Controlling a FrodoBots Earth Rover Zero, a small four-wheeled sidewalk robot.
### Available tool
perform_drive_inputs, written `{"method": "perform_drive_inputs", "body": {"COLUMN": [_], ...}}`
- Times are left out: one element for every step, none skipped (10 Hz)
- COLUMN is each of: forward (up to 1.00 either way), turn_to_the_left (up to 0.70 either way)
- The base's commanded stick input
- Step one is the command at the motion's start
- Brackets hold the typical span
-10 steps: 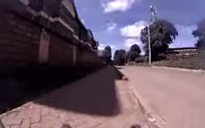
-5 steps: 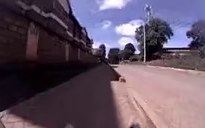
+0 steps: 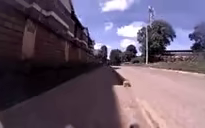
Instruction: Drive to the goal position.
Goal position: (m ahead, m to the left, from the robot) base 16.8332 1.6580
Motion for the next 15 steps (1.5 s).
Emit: {"method": "perform_drive_inputs", "body": {"forward": [0.85,0.85,0.85,0.85,0.85,0.85,0.85,0.85,0.85,0.85,0.85,0.93,1.00,1.00,1.00], "turn_to_the_left": [0.00,0.00,0.00,0.00,0.00,0.00,0.00,0.00,0.00,0.00,0.00,0.00,0.00,0.00,0.00]}}
